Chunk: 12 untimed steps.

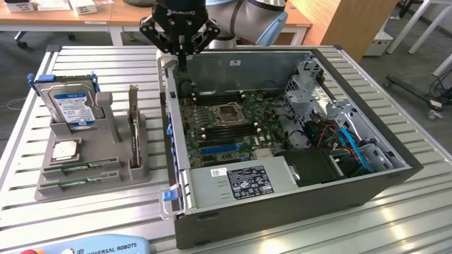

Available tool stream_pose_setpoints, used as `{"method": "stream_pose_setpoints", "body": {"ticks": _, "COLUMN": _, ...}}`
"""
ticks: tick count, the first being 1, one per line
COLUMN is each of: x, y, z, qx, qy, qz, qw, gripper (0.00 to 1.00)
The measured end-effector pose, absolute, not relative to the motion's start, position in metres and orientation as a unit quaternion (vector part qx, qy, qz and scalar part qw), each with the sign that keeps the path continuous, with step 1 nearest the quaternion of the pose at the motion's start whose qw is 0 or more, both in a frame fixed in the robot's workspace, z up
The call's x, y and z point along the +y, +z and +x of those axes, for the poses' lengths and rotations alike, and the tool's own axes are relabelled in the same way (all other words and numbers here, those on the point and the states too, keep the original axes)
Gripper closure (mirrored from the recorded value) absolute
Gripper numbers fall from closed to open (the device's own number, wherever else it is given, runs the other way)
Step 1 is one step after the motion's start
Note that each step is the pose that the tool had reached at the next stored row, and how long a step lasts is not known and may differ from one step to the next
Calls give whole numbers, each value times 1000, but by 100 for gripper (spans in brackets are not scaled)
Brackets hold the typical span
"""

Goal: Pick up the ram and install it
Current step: 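Reach for the ram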

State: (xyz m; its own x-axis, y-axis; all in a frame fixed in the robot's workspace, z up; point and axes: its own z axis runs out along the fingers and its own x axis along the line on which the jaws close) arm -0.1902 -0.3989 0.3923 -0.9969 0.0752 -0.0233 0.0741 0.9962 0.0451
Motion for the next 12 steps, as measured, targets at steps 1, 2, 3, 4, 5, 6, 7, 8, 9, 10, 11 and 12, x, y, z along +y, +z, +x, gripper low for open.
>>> {"method": "stream_pose_setpoints", "body": {"ticks": 1, "x": -399, "y": 392, "z": -192, "qx": 999, "qy": 22, "qz": 37, "qw": 13, "gripper": 90}}
{"method": "stream_pose_setpoints", "body": {"ticks": 2, "x": -399, "y": 392, "z": -194, "qx": 999, "qy": 22, "qz": 37, "qw": 12, "gripper": 90}}
{"method": "stream_pose_setpoints", "body": {"ticks": 3, "x": -399, "y": 392, "z": -196, "qx": 999, "qy": 22, "qz": 37, "qw": 12, "gripper": 90}}
{"method": "stream_pose_setpoints", "body": {"ticks": 4, "x": -399, "y": 392, "z": -199, "qx": 999, "qy": 22, "qz": 37, "qw": 12, "gripper": 90}}
{"method": "stream_pose_setpoints", "body": {"ticks": 5, "x": -399, "y": 392, "z": -200, "qx": 999, "qy": 22, "qz": 37, "qw": 12, "gripper": 90}}
{"method": "stream_pose_setpoints", "body": {"ticks": 6, "x": -399, "y": 392, "z": -202, "qx": 999, "qy": 22, "qz": 37, "qw": 12, "gripper": 90}}
{"method": "stream_pose_setpoints", "body": {"ticks": 7, "x": -399, "y": 392, "z": -203, "qx": 999, "qy": 22, "qz": 37, "qw": 12, "gripper": 90}}
{"method": "stream_pose_setpoints", "body": {"ticks": 8, "x": -399, "y": 392, "z": -205, "qx": 999, "qy": 22, "qz": 37, "qw": 12, "gripper": 90}}
{"method": "stream_pose_setpoints", "body": {"ticks": 9, "x": -399, "y": 392, "z": -207, "qx": 999, "qy": 22, "qz": 37, "qw": 12, "gripper": 90}}
{"method": "stream_pose_setpoints", "body": {"ticks": 10, "x": -399, "y": 392, "z": -209, "qx": 999, "qy": 22, "qz": 37, "qw": 12, "gripper": 90}}
{"method": "stream_pose_setpoints", "body": {"ticks": 11, "x": -399, "y": 391, "z": -211, "qx": 999, "qy": 22, "qz": 37, "qw": 13, "gripper": 90}}
{"method": "stream_pose_setpoints", "body": {"ticks": 12, "x": -399, "y": 391, "z": -213, "qx": 999, "qy": 22, "qz": 37, "qw": 12, "gripper": 90}}
